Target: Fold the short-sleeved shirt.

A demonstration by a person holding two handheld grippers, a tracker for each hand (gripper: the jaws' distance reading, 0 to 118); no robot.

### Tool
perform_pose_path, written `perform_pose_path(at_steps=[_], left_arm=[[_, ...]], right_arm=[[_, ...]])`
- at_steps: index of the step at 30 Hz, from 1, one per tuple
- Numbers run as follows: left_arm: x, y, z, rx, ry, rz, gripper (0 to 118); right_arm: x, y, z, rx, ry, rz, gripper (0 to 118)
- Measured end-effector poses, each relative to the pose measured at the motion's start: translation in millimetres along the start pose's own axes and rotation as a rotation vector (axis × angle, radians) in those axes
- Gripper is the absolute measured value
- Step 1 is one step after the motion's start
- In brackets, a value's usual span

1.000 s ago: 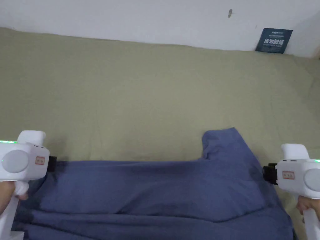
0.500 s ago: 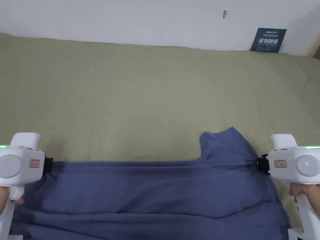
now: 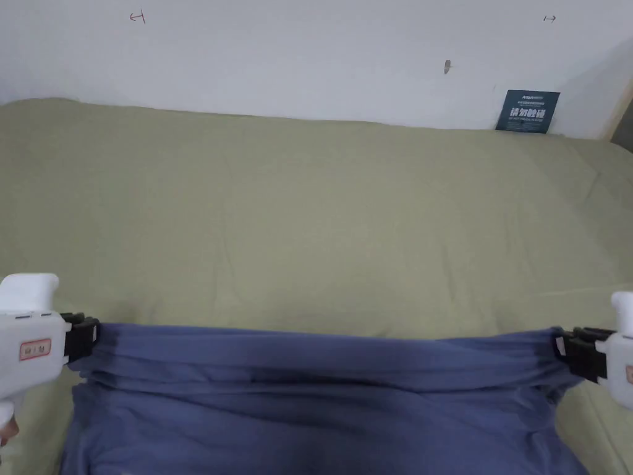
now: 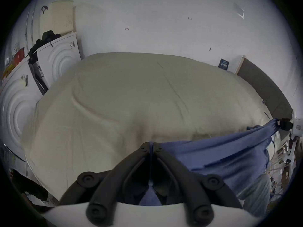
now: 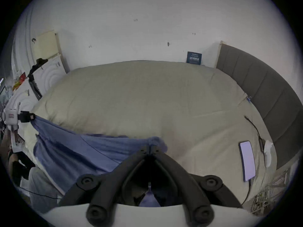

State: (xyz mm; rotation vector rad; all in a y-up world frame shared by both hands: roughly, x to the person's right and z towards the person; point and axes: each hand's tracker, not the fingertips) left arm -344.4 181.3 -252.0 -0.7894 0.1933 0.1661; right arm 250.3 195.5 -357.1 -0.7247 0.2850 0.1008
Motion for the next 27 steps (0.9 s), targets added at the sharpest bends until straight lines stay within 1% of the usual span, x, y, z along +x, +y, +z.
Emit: perform_pose_path(at_steps=[6,9,11,17,19,20,21,22,23,24,25,26,27], left_arm=[[-10,-52,22,0.004,-0.032,0.004,2],[-11,-74,21,-0.008,-0.029,-0.002,2],[-11,-85,17,-0.018,-0.015,-0.012,2],[-9,-97,4,-0.069,0.017,-0.013,2],[-7,-100,2,-0.079,0.022,-0.007,2],[-6,-101,3,-0.079,0.019,-0.006,3],[-4,-101,5,-0.076,0.020,-0.006,9],[-4,-101,8,-0.070,0.018,-0.007,39],[-4,-100,9,-0.069,0.016,-0.009,77],[-3,-99,12,-0.067,0.020,-0.007,110],[-2,-99,17,-0.029,0.014,-0.013,118],[1,-95,23,0.009,0.035,-0.023,118],[4,-92,27,0.016,0.044,-0.023,117]], right_arm=[[-4,-64,24,-0.039,0.014,-0.038,0],[-9,-93,23,-0.085,0.013,-0.035,0],[-1,-111,13,-0.112,0.015,-0.033,0],[6,-130,-12,-0.168,0.004,-0.054,0],[1,-130,-11,-0.177,0.000,-0.053,0],[0,-129,-10,-0.172,-0.002,-0.051,0],[0,-128,-10,-0.168,-0.006,-0.047,1],[-4,-124,-5,-0.170,-0.014,-0.046,16],[-7,-120,-2,-0.177,-0.029,-0.048,49],[-9,-116,1,-0.180,-0.034,-0.051,91],[-14,-112,7,-0.158,-0.027,-0.054,118],[-20,-105,19,0.002,-0.033,-0.060,113],[-28,-99,19,-0.037,-0.023,-0.048,111]])
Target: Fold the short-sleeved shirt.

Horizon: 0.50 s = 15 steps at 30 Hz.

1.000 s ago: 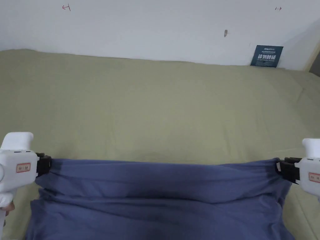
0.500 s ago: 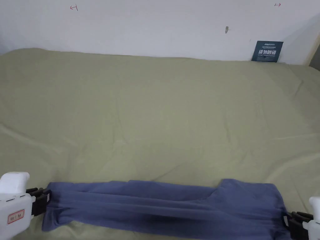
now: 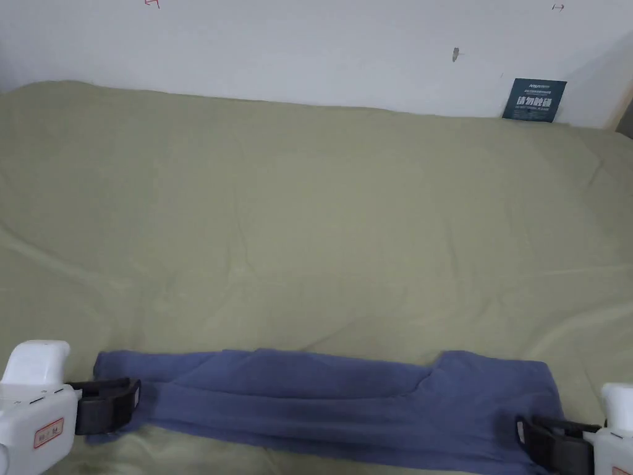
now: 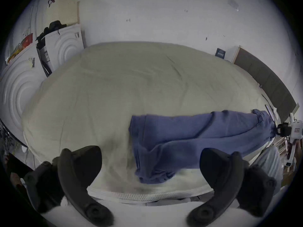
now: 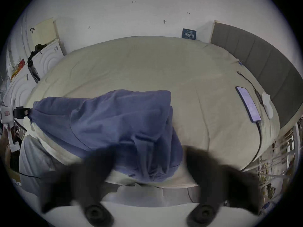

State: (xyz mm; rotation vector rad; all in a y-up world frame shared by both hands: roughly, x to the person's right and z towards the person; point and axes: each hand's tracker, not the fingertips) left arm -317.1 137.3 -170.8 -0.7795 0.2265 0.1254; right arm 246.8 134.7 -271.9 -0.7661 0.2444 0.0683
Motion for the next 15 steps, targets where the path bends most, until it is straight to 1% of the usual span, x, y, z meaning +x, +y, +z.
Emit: perform_pose_path(at_steps=[2,3,4,5,6,7,8,9,11,12,13,15], left_arm=[[6,6,8,0.044,0.025,0.001,115],[9,10,13,0.066,0.032,0.004,110],[11,14,18,0.083,0.020,-0.001,91],[15,18,22,0.094,0.014,-0.002,62],[16,19,24,0.105,0.016,-0.003,17],[19,22,26,0.126,0.015,-0.002,0],[21,26,28,0.166,0.029,-0.002,0],[21,30,29,0.147,0.010,-0.002,0],[16,36,27,0.138,-0.050,0.039,0],[10,41,25,0.119,-0.082,0.063,0],[1,48,20,0.065,-0.117,0.108,0],[-25,55,6,-0.039,-0.241,0.230,0]], right_arm=[[-14,14,0,-0.022,0.022,-0.009,116],[-28,21,6,0.006,0.043,-0.025,116],[-39,27,8,0.031,0.061,-0.032,109],[-53,32,11,0.054,0.065,-0.033,90],[-66,34,15,0.116,0.072,-0.036,49],[-81,36,19,0.193,0.037,-0.032,0],[-95,38,18,0.245,-0.009,-0.017,0],[-108,41,22,0.320,-0.044,0.000,0],[-129,43,22,0.345,-0.017,0.013,0],[-139,44,24,0.384,-0.022,0.010,0],[-148,45,27,0.409,-0.032,0.022,0],[-160,42,28,0.451,-0.047,0.029,0]])
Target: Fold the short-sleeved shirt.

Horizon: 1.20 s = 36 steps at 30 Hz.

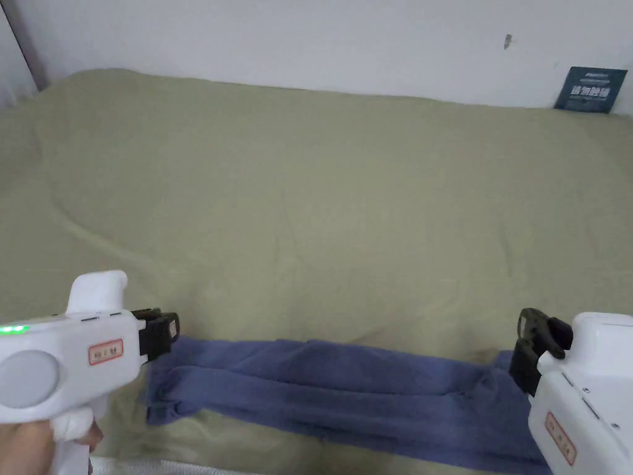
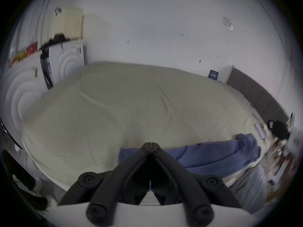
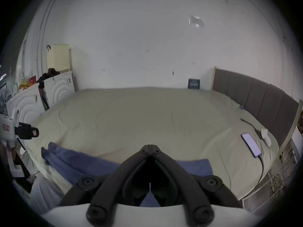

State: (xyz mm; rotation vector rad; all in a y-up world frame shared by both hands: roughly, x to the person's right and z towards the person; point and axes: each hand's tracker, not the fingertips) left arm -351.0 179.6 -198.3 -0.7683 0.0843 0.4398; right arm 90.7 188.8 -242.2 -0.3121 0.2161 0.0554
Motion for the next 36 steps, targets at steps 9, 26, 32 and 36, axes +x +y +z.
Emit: perform_pose_path(at_steps=[9,26,32,36], left_arm=[[-92,34,-46,-0.399,-0.232,0.129,0],[-122,5,-89,-0.430,-0.488,0.381,113],[-99,-4,-104,-0.446,-0.522,0.377,106],[-105,1,-101,-0.428,-0.389,0.347,6]], right_arm=[[-31,-4,4,0.047,0.009,0.061,0],[-29,-7,-7,0.006,0.011,0.053,0],[-25,-11,-8,-0.012,0.007,0.038,0],[-23,-12,-6,-0.020,0.012,0.034,0]])
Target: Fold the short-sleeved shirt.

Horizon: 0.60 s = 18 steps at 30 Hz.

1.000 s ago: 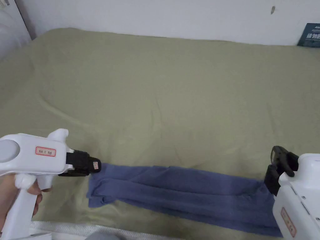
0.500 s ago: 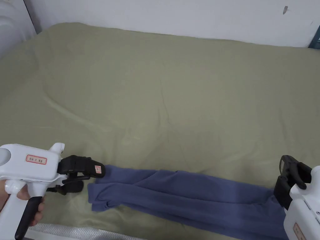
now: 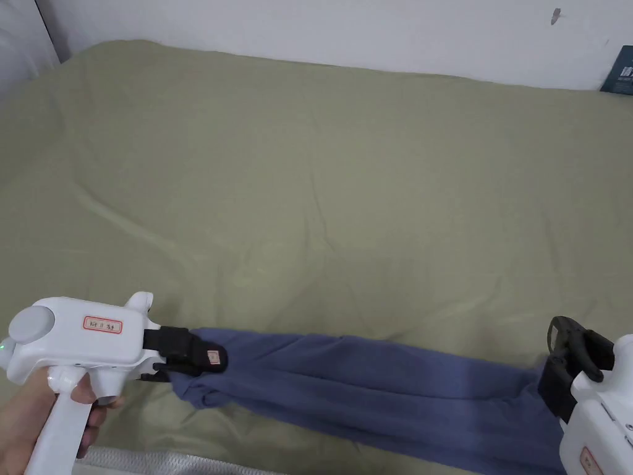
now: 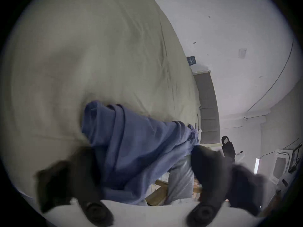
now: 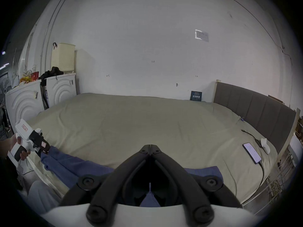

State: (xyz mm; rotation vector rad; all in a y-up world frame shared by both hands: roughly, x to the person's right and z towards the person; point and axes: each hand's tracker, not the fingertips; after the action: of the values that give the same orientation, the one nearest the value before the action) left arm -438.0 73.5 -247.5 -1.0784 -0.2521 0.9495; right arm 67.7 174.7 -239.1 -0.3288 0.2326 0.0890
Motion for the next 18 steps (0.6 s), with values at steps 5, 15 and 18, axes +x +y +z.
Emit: perform_pose_path(at_steps=[5,15,18], left_arm=[[3,-4,9,0.051,0.029,0.031,6],[31,-21,93,0.196,0.151,-0.010,6],[66,-32,91,0.190,0.158,-0.080,6]], right_arm=[[4,3,7,0.012,0.000,-0.015,0],[22,16,18,0.061,-0.004,-0.023,0],[26,17,21,0.064,-0.012,-0.013,0]])
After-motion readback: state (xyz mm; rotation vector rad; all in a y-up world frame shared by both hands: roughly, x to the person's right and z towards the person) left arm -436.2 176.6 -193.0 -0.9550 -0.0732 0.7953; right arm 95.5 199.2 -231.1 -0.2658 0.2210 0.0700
